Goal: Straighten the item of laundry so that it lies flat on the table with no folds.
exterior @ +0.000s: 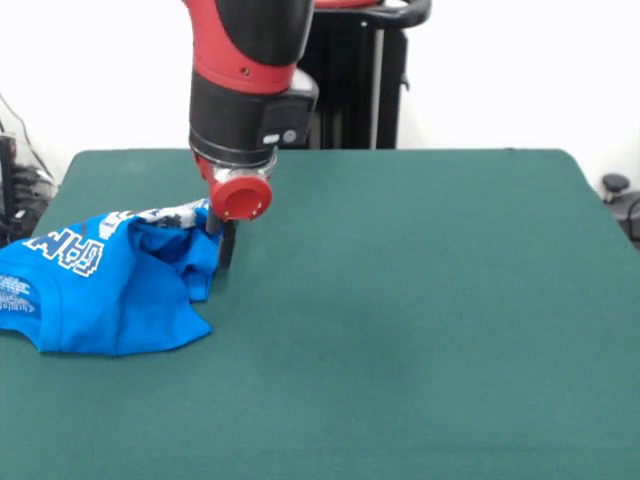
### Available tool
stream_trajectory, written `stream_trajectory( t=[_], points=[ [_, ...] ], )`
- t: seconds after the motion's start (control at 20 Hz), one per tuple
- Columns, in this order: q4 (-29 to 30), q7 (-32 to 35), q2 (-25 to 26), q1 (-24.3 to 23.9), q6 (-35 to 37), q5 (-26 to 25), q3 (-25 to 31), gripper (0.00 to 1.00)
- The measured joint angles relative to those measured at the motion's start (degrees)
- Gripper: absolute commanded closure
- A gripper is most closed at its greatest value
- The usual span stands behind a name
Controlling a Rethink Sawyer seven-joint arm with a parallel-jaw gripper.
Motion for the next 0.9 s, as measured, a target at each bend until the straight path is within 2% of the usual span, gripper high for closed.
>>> stream_trajectory(
  t=[0.4,0.9],
  points=[
    [2.0,0.0,3.4,0.3,-2.3,1.4,-0.8,0.0],
    [6.5,0.0,3.6,0.3,-4.5,2.1,-0.8,0.0]
  ],
)
